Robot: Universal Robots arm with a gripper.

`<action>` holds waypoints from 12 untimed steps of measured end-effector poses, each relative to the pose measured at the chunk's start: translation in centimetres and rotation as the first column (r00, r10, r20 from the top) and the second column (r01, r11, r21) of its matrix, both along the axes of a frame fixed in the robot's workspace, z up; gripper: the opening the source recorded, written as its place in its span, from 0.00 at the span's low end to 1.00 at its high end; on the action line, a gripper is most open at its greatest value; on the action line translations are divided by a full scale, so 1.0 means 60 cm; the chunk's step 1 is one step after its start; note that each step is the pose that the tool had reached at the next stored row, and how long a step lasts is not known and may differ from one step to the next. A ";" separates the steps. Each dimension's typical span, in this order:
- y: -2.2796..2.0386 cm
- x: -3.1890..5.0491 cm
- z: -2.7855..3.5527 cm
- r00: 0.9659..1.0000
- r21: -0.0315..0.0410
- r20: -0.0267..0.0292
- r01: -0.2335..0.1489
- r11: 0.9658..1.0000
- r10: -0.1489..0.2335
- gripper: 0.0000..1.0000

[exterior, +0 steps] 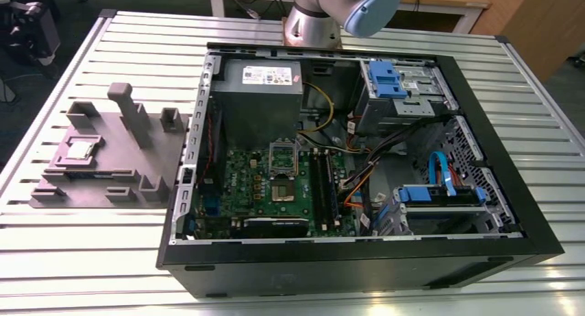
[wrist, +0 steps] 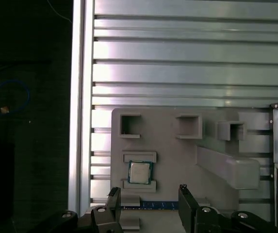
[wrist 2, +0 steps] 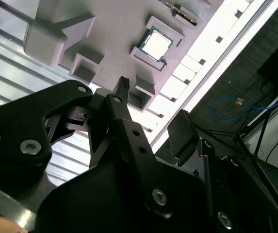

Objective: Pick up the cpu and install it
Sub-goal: 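Pick up the cpu and move it towards the insertion slot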

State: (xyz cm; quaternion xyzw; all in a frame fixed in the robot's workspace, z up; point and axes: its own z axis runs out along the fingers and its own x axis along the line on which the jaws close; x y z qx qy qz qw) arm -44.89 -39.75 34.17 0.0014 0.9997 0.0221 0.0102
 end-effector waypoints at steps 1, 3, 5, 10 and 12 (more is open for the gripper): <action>0.0000 0.000 -0.001 1.000 -0.001 0.000 0.000 1.000 0.000 0.59; 0.0000 0.001 -0.004 1.000 -0.002 0.000 -0.003 1.000 0.003 0.59; -0.0001 0.001 -0.006 1.000 -0.004 -0.001 -0.006 1.000 0.006 0.59; 0.0000 0.001 -0.013 1.000 -0.004 -0.001 -0.007 1.000 0.007 0.59; 0.0000 0.001 -0.015 1.000 -0.004 -0.001 -0.007 1.000 0.007 0.59</action>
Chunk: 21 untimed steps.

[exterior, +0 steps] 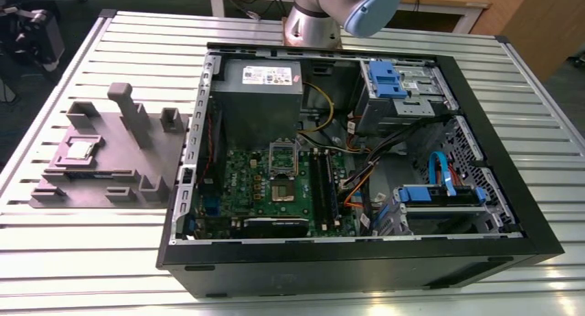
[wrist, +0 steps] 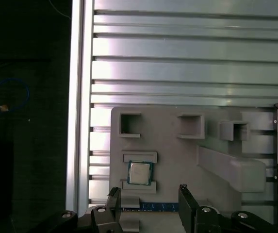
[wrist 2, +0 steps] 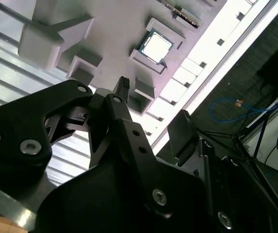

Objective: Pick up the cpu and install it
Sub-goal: 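Pick up the cpu and move it towards the insertion slot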

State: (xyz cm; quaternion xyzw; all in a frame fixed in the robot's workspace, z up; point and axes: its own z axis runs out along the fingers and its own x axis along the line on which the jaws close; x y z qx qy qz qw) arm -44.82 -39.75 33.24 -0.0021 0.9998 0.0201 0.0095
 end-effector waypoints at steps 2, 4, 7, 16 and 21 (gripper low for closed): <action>0.0000 0.000 -0.002 1.000 0.000 0.000 0.000 1.000 0.000 0.59; 0.0000 0.000 -0.004 1.000 0.000 0.000 0.000 1.000 0.000 0.59; 0.0000 0.000 -0.006 1.000 0.000 0.000 0.000 1.000 0.000 0.59; 0.0000 0.000 -0.013 1.000 0.000 0.000 0.000 1.000 0.000 0.59; 0.0000 0.000 -0.017 1.000 0.000 0.000 0.000 1.000 0.000 0.59</action>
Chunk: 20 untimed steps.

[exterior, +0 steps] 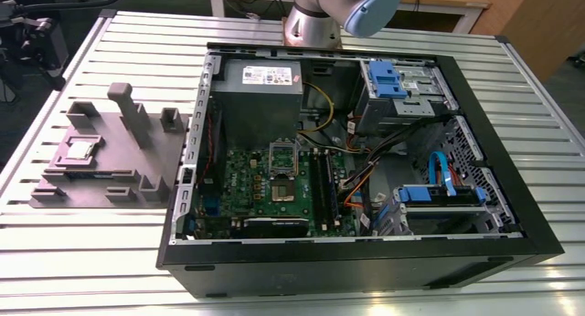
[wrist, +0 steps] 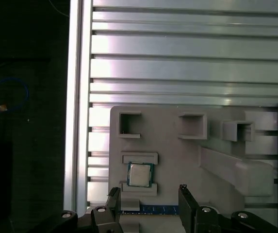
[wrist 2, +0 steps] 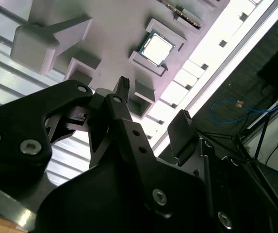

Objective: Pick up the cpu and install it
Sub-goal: 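Pick up the cpu and move it towards the insertion slot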

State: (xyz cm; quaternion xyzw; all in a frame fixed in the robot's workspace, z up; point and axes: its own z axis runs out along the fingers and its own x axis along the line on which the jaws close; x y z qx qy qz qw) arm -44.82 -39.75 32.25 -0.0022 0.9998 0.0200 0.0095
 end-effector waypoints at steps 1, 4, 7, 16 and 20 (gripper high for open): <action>0.0000 0.000 -0.001 1.000 0.000 0.000 0.000 1.000 0.000 0.59; 0.0000 0.000 -0.003 1.000 0.000 0.000 0.000 1.000 0.000 0.59; 0.0000 0.000 -0.005 1.000 0.000 0.000 -0.001 1.000 0.001 0.59; 0.0000 0.000 -0.010 1.000 0.000 0.000 -0.004 1.000 0.004 0.59; 0.0000 0.000 -0.012 1.000 0.000 0.000 -0.004 1.000 0.004 0.59</action>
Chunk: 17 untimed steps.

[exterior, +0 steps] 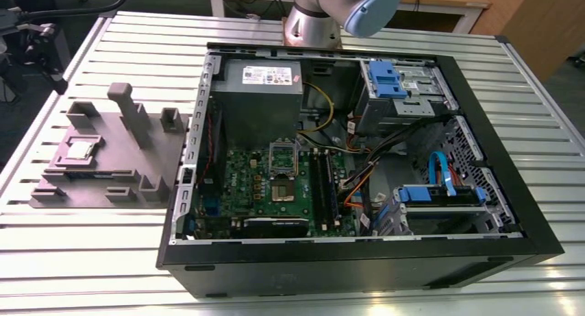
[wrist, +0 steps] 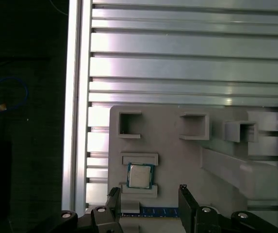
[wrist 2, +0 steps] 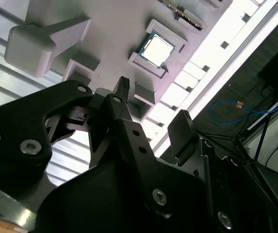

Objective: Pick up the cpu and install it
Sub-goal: 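Pick up the cpu and move it towards the insertion slot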

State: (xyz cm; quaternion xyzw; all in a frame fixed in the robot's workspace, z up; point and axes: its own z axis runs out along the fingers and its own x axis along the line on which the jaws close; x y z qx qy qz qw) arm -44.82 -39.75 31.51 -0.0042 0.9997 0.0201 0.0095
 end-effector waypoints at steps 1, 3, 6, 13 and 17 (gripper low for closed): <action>0.0000 0.000 0.000 1.000 0.000 0.000 0.000 1.000 0.000 0.59; 0.0000 0.000 -0.001 1.000 0.000 0.000 0.000 1.000 0.000 0.59; 0.0000 0.000 -0.002 1.000 0.000 0.000 0.000 1.000 0.000 0.59; 0.0000 0.000 -0.005 1.000 0.000 0.000 0.000 1.000 0.000 0.59; 0.0000 0.000 -0.006 1.000 0.000 0.000 0.000 1.000 0.000 0.59</action>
